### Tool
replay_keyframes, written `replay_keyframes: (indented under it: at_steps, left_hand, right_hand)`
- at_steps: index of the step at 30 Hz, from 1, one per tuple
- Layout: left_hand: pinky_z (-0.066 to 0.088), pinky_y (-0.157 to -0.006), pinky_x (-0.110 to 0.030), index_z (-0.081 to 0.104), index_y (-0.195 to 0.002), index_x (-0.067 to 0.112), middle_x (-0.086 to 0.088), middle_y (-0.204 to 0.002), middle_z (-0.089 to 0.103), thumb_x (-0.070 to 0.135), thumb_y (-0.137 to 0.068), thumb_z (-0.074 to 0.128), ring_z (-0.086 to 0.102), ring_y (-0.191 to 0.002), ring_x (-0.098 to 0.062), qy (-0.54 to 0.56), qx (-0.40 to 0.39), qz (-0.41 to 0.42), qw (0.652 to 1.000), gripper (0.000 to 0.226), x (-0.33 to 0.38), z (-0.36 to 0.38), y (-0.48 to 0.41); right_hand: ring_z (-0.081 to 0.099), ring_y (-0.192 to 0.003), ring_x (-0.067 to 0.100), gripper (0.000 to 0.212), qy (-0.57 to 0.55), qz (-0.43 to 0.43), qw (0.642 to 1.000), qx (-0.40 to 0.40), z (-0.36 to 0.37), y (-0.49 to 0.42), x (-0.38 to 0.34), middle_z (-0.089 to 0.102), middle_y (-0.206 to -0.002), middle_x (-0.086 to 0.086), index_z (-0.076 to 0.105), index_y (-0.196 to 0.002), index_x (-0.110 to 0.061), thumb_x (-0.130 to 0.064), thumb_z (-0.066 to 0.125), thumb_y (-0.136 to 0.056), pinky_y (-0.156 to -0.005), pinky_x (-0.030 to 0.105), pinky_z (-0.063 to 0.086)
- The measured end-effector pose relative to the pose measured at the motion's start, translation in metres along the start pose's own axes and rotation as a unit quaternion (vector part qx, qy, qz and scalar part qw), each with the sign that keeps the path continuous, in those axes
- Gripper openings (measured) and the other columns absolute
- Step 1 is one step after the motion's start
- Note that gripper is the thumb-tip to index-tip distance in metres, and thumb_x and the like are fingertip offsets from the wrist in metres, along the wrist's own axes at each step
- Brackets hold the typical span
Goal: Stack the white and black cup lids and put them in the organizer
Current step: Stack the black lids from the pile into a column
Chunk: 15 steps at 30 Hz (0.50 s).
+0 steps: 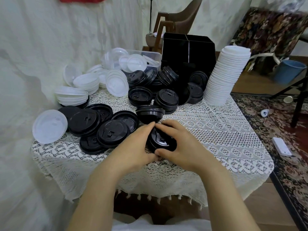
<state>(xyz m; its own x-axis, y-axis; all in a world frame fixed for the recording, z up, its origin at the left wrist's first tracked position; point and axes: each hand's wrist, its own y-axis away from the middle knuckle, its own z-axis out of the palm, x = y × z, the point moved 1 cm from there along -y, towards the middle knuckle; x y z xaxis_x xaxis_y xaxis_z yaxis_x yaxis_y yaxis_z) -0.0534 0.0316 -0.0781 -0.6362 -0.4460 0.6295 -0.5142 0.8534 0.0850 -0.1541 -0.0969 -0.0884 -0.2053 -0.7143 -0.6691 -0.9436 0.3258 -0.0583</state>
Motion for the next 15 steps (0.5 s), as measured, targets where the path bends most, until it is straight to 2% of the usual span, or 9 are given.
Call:
replay_keyframes:
  at_steps: [2,4,6,7,9,12,15]
  left_hand:
    - [0.021,-0.104,-0.010,0.025,-0.151,0.032,0.019,-0.154,0.025,0.022,-0.088,0.068,0.032,-0.133,0.002,-0.029,0.037,0.021,0.999,0.077,0.004,-0.007,0.006]
    - [0.022,-0.104,-0.010,0.041,-0.144,0.033,0.021,-0.143,0.039,0.018,-0.088,0.067,0.035,-0.122,0.009,-0.017,0.131,0.040,0.990,0.063,0.007,-0.016,0.012]
    - [0.024,-0.112,-0.022,0.045,-0.141,0.030,0.016,-0.141,0.042,0.022,-0.087,0.068,0.037,-0.128,-0.003,-0.042,0.220,0.029,0.974,0.060,0.004,-0.025,0.016]
    - [0.020,-0.117,-0.031,0.042,-0.144,0.028,0.011,-0.146,0.039,0.026,-0.086,0.068,0.034,-0.134,-0.012,-0.082,0.234,0.007,0.969,0.063,0.000,-0.029,0.017]
    - [0.009,-0.119,-0.039,0.030,-0.150,0.025,0.003,-0.156,0.024,0.035,-0.087,0.066,0.022,-0.142,-0.022,-0.153,0.196,-0.068,0.966,0.073,-0.012,-0.033,0.017]
    - [0.006,-0.120,-0.040,0.017,-0.153,0.021,-0.006,-0.161,0.005,0.035,-0.089,0.060,0.008,-0.147,-0.025,-0.189,0.117,-0.132,0.966,0.079,-0.026,-0.036,0.019]
    - [0.006,-0.119,-0.038,0.017,-0.154,0.019,-0.008,-0.161,0.007,0.029,-0.088,0.059,0.009,-0.147,-0.028,-0.173,0.096,-0.145,0.970,0.078,-0.024,-0.039,0.018]
  right_hand:
    - [0.035,-0.133,0.004,0.075,-0.011,0.006,1.000,-0.002,0.001,-0.001,0.001,0.032,-0.145,-0.017,0.040,-0.148,-0.030,-0.031,0.077,-0.082,-0.114,0.027,0.033]
    - [0.036,-0.131,0.003,0.074,-0.020,0.012,1.000,-0.003,0.000,-0.001,0.002,0.033,-0.143,-0.019,0.042,-0.146,-0.030,-0.030,0.078,-0.081,-0.113,0.025,0.033]
    - [0.036,-0.127,0.000,0.073,-0.022,0.017,1.000,-0.006,0.000,-0.001,0.003,0.031,-0.137,-0.023,0.042,-0.145,-0.033,-0.030,0.078,-0.081,-0.111,0.021,0.032]
    - [0.035,-0.124,-0.002,0.073,-0.022,0.019,1.000,-0.008,0.000,-0.001,0.003,0.030,-0.135,-0.025,0.042,-0.145,-0.034,-0.031,0.078,-0.081,-0.109,0.019,0.032]
    - [0.033,-0.122,-0.004,0.073,-0.022,0.019,1.000,-0.010,0.000,-0.001,0.003,0.030,-0.134,-0.027,0.041,-0.144,-0.035,-0.032,0.077,-0.081,-0.107,0.017,0.031]
    - [0.035,-0.122,-0.004,0.073,-0.023,0.020,0.999,-0.011,0.000,-0.001,0.004,0.030,-0.134,-0.027,0.041,-0.144,-0.036,-0.033,0.077,-0.081,-0.107,0.018,0.033]
    - [0.036,-0.122,-0.003,0.072,-0.025,0.022,0.999,-0.014,0.000,-0.001,0.004,0.031,-0.134,-0.027,0.041,-0.144,-0.037,-0.034,0.077,-0.081,-0.107,0.019,0.035]
